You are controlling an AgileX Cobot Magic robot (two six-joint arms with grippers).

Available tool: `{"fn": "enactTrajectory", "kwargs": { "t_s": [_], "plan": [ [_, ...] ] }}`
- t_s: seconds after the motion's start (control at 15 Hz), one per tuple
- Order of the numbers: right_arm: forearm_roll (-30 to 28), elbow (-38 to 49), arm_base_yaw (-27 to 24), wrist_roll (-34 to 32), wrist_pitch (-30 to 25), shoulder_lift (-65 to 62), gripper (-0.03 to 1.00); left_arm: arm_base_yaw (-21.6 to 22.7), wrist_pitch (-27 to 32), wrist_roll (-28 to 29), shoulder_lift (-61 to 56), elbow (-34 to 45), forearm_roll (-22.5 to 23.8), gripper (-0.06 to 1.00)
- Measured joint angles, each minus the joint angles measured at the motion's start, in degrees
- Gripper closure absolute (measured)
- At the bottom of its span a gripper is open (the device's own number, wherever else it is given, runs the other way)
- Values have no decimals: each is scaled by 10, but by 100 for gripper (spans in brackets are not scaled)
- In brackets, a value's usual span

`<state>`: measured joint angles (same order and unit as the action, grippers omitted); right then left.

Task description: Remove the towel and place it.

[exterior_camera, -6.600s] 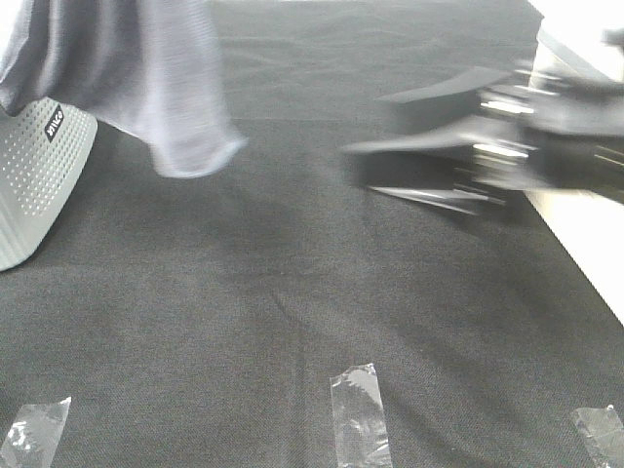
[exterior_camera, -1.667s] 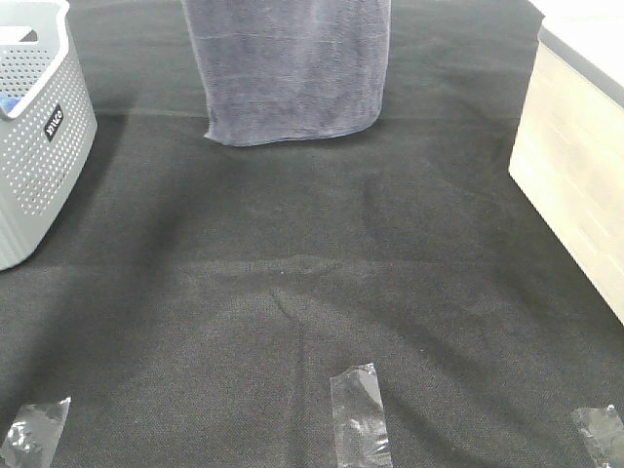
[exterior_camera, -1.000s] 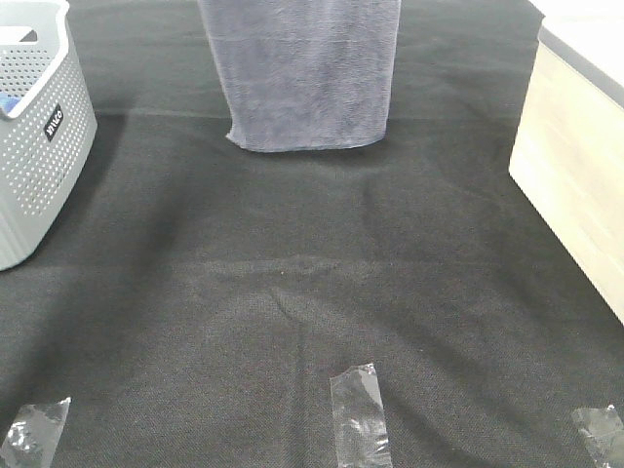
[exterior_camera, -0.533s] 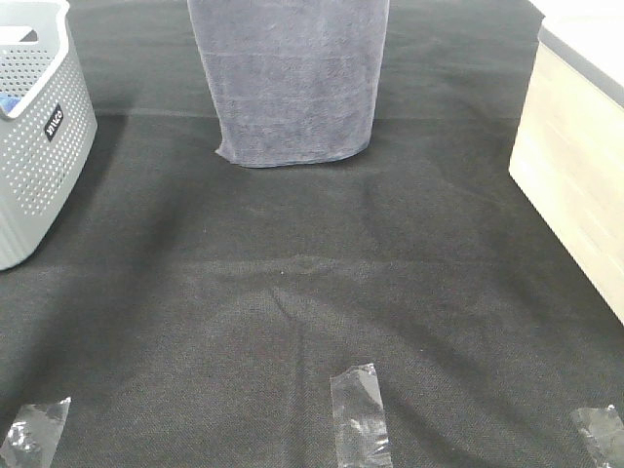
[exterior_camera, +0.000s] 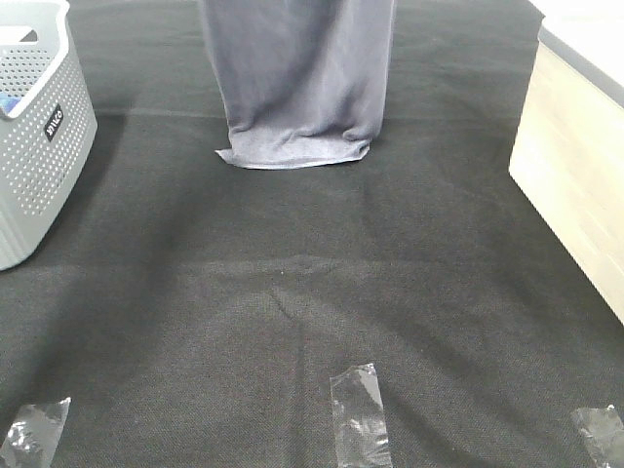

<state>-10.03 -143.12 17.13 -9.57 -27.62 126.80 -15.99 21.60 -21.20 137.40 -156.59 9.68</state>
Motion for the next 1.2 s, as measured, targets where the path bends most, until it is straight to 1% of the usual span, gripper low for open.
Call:
{"fn": "enactTrajectory", "kwargs": {
  "t_s": [0.07, 0.27, 0.4, 0.53, 0.6, 0.73, 0.8, 0.93, 1.13, 1.2],
  "plan": [
    [17, 0, 0, 11, -25, -1, 95, -2, 30, 3, 0, 0, -3, 94],
    [106, 0, 0, 75, -161, -25, 95, -7, 204, 12, -19, 0, -31, 94],
    [131, -1, 0, 90, -235, -52, 95, -8, 317, 15, -51, 0, -58, 94],
    [144, -1, 0, 104, -304, -68, 95, -9, 420, 46, -87, 0, -74, 94],
    [160, -1, 0, 109, -332, -75, 95, -10, 456, 63, -101, 0, -76, 94],
    [192, -1, 0, 119, -375, -87, 95, -10, 474, 92, -118, 0, -76, 94],
    [207, -1, 0, 122, -415, -94, 95, -10, 479, 124, -125, 0, -85, 94],
    [209, -1, 0, 131, -422, -94, 95, -10, 480, 156, -146, 13, -97, 94],
    [237, 7, 0, 135, -423, -117, 95, -10, 481, 168, -226, 105, -101, 94],
    [251, 35, 0, 137, -423, -141, 95, -10, 481, 171, -257, 142, -106, 94]
  ]
}}
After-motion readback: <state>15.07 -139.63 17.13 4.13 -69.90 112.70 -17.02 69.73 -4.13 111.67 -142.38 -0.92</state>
